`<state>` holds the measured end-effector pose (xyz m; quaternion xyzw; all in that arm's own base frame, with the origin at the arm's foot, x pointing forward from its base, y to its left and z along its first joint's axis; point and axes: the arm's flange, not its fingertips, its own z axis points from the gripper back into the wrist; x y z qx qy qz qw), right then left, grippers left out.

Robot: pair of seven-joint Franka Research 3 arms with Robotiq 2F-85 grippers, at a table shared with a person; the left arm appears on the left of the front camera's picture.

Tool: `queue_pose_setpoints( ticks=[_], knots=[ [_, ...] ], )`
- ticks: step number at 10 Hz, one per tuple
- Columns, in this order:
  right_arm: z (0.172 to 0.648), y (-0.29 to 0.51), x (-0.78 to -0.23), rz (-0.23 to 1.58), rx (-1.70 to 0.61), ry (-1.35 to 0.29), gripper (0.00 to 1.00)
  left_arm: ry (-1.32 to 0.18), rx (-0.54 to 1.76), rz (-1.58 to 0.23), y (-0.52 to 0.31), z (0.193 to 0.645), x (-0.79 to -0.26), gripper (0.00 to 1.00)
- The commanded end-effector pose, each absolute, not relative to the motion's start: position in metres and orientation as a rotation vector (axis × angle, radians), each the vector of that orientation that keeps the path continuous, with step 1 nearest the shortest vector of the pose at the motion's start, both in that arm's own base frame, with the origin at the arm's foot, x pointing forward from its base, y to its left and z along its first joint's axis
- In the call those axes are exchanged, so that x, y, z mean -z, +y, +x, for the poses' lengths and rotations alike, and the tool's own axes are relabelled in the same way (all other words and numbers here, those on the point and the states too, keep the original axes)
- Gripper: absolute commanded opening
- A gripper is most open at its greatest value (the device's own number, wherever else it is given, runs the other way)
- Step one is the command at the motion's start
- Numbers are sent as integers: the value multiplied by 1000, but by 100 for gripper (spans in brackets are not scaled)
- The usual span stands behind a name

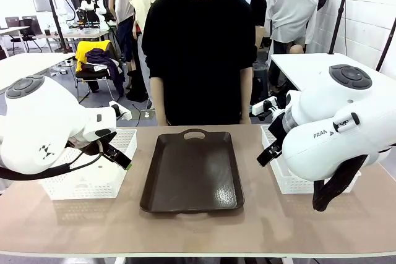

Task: Prepare the laboratory tools.
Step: Pick up the Big flask that the person points to.

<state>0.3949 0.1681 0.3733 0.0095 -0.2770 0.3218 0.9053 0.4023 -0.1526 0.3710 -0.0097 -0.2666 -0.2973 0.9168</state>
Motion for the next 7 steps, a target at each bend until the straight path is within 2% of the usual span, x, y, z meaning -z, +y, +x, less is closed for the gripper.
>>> queue_pose_setpoints(
  ticks=[1, 5, 7],
  knots=[
    [395, 168, -373, 20, -665, -572, 100, -557, 611, -41, -150, 401, -380, 100],
    [376, 134, -431, 347, -695, -554, 100, -607, 619, -164, -123, 391, -433, 100],
    [383, 94, -455, 548, -634, -535, 100, -604, 633, -379, -105, 386, -456, 100]
  ],
)
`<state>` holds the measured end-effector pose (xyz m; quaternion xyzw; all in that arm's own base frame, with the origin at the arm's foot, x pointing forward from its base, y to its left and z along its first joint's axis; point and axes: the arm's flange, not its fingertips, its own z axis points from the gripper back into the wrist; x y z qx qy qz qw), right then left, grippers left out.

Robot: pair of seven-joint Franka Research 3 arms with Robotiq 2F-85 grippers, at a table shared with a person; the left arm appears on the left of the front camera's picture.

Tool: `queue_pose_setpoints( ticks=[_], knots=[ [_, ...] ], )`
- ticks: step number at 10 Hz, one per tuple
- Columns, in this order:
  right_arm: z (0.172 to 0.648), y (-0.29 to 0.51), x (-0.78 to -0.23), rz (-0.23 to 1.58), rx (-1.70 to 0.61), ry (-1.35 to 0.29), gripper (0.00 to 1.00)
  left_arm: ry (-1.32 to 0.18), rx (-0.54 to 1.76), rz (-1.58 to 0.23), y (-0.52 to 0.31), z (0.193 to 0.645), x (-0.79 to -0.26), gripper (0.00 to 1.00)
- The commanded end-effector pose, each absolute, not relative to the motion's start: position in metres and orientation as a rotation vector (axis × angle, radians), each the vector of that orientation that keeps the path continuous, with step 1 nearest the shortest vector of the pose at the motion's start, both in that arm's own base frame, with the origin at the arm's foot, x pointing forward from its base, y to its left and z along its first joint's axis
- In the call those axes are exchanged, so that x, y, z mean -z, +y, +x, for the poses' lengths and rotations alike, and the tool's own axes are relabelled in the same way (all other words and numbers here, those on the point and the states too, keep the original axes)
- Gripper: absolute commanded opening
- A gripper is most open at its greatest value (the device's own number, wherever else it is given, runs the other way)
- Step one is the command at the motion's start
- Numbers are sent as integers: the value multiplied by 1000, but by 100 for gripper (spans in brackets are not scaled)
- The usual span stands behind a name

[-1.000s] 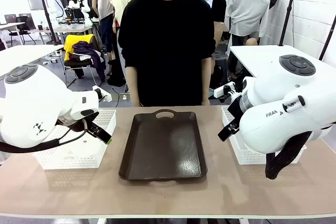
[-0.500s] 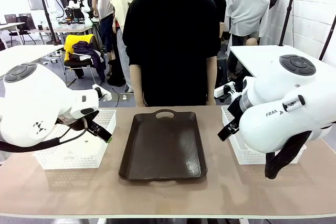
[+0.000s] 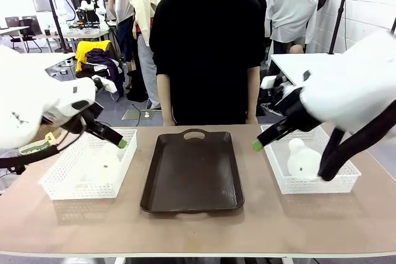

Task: Prepare the laboratory tools.
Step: Pick up the Big flask that the person points to.

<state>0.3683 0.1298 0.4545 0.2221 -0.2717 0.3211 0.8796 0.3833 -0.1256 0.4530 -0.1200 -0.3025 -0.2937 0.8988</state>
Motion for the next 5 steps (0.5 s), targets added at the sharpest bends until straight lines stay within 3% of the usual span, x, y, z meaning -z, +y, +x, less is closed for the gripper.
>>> queue_pose_setpoints(
  ticks=[1, 3, 5],
  knots=[
    [396, 66, -461, 709, -587, -483, 100, -579, 618, -522, -90, 396, -464, 100],
    [413, 33, -456, 1021, -561, -396, 100, -513, 592, -782, -67, 403, -465, 100],
    [427, 5, -435, 1107, -482, -377, 100, -471, 524, -989, -37, 417, -451, 100]
  ],
)
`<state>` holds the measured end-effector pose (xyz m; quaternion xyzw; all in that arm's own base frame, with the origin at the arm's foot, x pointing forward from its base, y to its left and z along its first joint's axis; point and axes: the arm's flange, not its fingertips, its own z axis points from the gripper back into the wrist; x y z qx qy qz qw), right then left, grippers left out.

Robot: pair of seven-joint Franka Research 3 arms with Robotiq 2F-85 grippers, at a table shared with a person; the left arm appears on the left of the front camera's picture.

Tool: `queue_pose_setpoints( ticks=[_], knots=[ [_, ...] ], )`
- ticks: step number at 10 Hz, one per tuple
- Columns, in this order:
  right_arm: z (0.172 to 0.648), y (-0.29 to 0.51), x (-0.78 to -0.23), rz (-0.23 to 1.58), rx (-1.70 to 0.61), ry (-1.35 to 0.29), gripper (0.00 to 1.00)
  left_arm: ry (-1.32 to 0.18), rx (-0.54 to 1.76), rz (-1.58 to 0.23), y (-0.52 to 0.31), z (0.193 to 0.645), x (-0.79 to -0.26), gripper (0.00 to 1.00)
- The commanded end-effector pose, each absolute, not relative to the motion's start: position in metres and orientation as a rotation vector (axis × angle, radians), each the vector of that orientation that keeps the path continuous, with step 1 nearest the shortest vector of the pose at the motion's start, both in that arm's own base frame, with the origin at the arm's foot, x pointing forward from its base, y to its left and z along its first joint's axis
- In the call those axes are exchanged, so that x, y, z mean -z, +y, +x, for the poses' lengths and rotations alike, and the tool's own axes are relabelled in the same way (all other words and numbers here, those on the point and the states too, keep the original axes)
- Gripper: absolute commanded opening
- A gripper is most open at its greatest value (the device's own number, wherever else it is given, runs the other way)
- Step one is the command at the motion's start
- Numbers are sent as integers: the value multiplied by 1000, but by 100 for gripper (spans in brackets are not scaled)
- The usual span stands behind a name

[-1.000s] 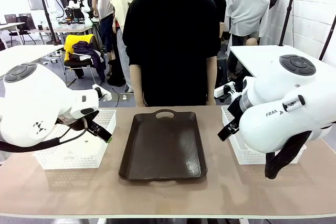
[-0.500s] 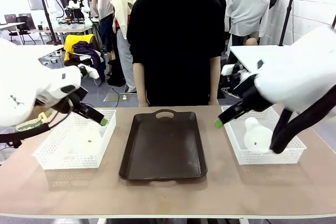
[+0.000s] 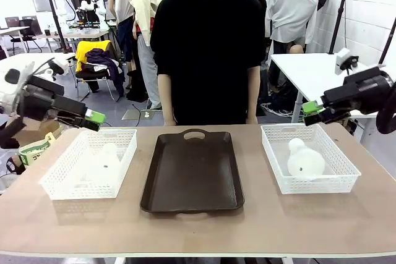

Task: Prepare the laboratory tools.
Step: Pick up the Big flask that the person points to.

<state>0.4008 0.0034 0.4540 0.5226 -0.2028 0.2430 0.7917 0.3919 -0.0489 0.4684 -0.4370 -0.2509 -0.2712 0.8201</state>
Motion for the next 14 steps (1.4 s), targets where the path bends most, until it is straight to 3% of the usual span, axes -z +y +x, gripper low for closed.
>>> queue_pose_setpoints(
  ticks=[1, 7, 11, 13, 14],
  knots=[
    [429, -6, -426, 1187, -450, -366, 100, -454, 500, -1071, -23, 418, -447, 100],
    [415, -38, -400, 1345, -286, -359, 100, -387, 406, -1344, 29, 416, -423, 100],
    [417, -40, -401, 1367, -259, -346, 100, -370, 432, -1353, 32, 414, -420, 100],
    [415, -44, -400, 1327, -294, -350, 100, -355, 332, -1168, 21, 415, -424, 100],
    [415, -44, -400, 1327, -294, -350, 100, -348, 401, -1320, 30, 413, -419, 100]
  ],
)
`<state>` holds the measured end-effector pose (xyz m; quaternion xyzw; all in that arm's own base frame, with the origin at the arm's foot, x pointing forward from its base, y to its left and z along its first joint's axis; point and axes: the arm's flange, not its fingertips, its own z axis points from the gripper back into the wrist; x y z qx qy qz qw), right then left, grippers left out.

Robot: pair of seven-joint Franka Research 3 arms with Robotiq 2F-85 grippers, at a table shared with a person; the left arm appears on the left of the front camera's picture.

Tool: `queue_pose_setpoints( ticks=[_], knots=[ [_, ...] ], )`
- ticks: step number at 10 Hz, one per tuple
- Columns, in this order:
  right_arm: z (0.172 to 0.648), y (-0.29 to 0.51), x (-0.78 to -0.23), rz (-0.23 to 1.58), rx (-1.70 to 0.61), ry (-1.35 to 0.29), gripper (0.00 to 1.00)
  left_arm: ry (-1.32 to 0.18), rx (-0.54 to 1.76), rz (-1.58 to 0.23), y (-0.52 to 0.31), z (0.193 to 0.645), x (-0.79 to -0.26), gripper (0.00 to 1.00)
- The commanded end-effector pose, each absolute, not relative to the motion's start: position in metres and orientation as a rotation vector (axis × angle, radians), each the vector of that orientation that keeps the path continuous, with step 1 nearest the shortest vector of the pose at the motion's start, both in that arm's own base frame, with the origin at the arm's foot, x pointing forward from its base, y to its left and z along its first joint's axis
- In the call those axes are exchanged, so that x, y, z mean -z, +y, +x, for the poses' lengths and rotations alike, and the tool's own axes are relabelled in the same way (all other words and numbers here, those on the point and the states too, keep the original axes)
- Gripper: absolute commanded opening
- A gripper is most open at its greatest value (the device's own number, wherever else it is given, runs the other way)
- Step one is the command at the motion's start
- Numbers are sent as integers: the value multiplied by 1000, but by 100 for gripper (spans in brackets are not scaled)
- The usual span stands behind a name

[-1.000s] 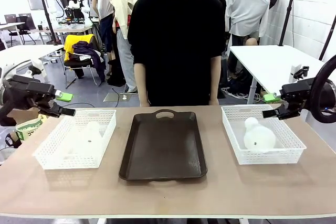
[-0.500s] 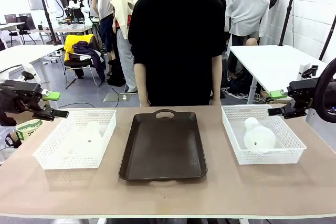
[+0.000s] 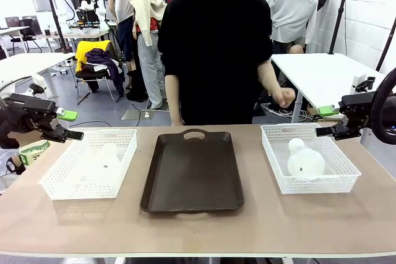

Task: Prepare the laboratory tools.
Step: Pick up the Big flask that the person points to.

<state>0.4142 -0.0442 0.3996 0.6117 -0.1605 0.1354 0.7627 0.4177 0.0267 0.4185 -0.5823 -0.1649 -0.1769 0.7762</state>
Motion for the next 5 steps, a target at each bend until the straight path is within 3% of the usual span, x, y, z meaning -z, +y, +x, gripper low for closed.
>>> queue_pose_setpoints(
  ticks=[1, 5],
  knots=[
    [415, -44, -400, 1327, -294, -350, 100, -348, 401, -1320, 30, 413, -419, 100],
    [415, -44, -400, 1327, -294, -350, 100, -348, 401, -1320, 30, 413, -419, 100]
  ],
)
